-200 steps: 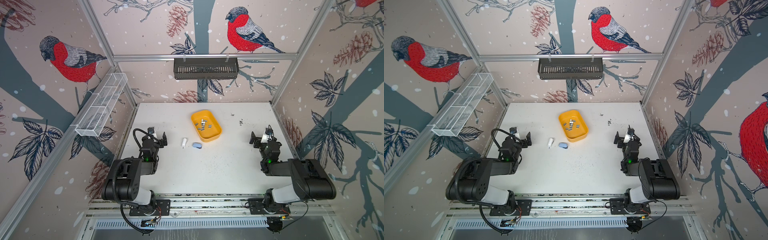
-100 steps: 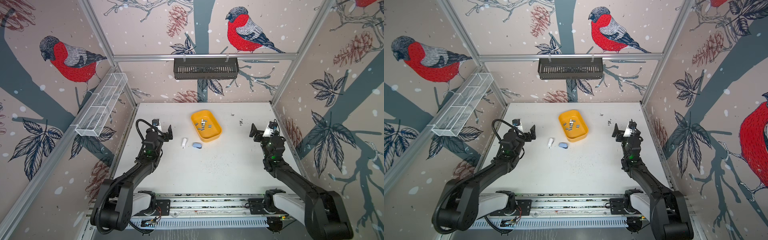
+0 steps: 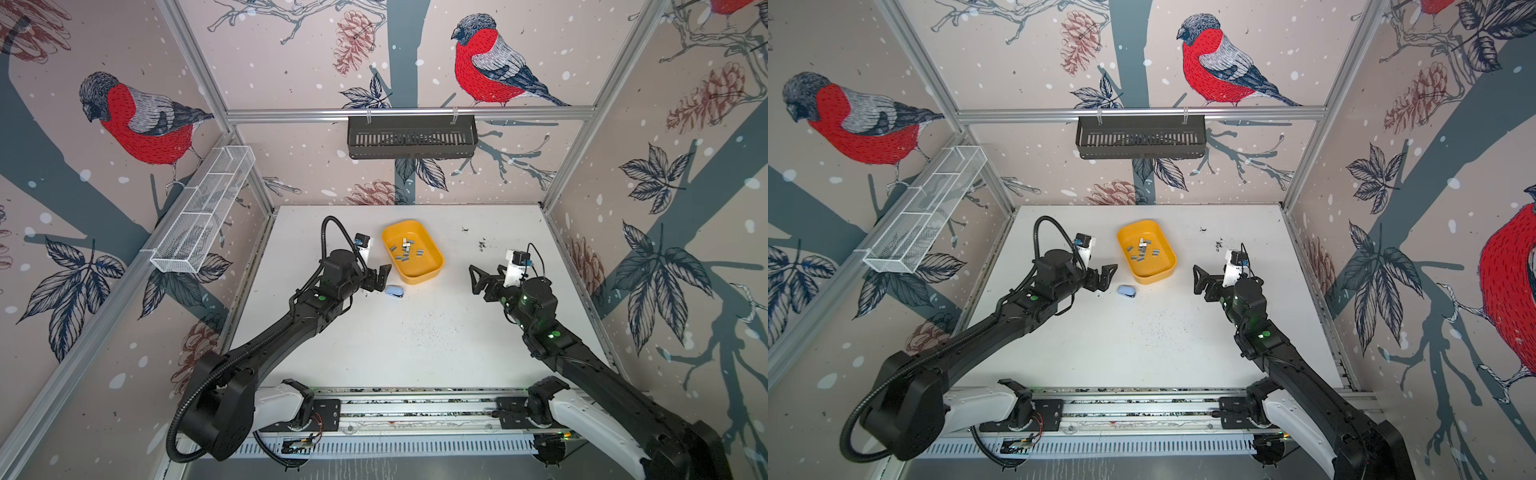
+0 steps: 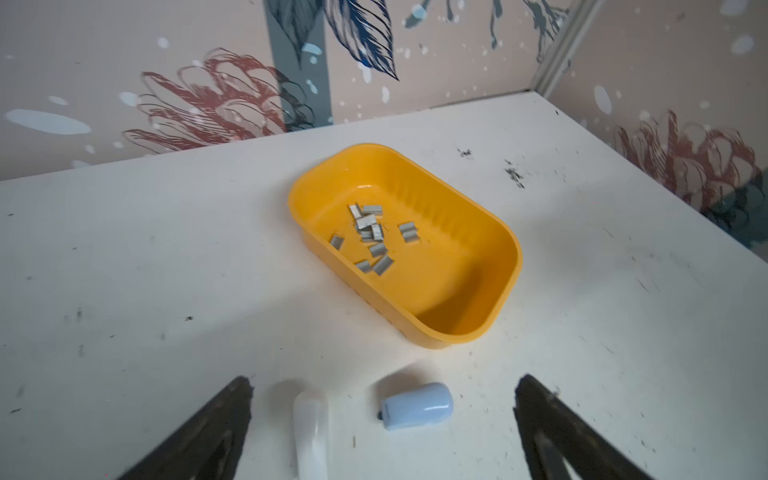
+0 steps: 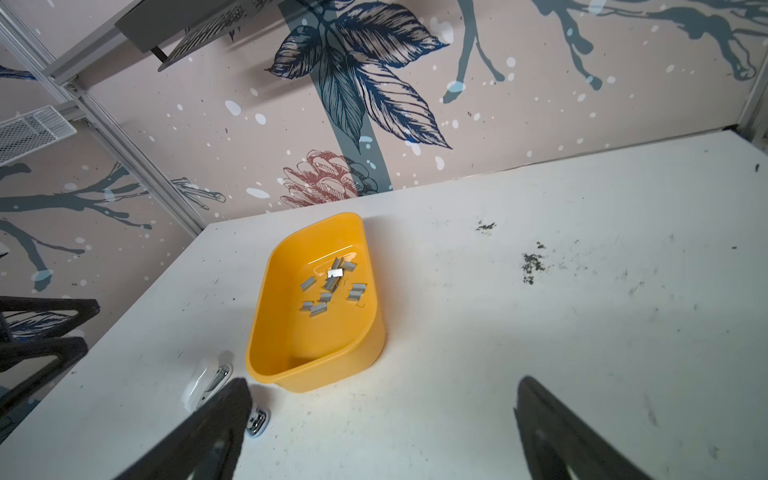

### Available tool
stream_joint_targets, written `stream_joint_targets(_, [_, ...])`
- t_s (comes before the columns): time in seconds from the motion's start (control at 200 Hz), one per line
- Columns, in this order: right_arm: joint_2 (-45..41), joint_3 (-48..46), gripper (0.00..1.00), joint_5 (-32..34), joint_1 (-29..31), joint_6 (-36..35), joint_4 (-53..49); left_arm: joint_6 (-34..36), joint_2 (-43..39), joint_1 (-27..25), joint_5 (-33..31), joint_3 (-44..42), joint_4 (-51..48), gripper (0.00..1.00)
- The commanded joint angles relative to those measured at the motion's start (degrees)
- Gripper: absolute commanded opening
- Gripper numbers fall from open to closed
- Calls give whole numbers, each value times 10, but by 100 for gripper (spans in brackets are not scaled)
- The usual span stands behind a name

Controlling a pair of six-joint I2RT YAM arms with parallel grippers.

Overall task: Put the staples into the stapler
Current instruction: 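Reach the left gripper to the light-blue stapler while the right gripper advances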

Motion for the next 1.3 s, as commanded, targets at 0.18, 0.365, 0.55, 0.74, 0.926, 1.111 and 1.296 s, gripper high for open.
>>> stream_joint_targets(0.18, [-37,-25,100,-166,6,-1,-35,124,74,-34,74,66,-122,97])
stream_joint_targets(0.365, [-68,-53,100,-219,9,-12,-24,160,142,-47,69,119,-189,93])
stream_joint_targets(0.55, [-79,-59,100,-204,8,-16,-32,207,196,-53,47,154,-237,90])
stream_joint_targets(0.74, [-77,-60,100,-199,7,-18,-34,251,253,-60,29,201,-292,88])
stream_joint_targets(0.926, [-79,-60,100,-194,6,-19,-36,276,280,-60,13,216,-299,88])
stream_joint_targets(1.111, [-78,-61,100,-189,6,-20,-37,287,294,-61,15,224,-291,88])
stream_joint_targets(1.296, [-79,-62,100,-182,6,-20,-39,286,315,-61,13,237,-283,85])
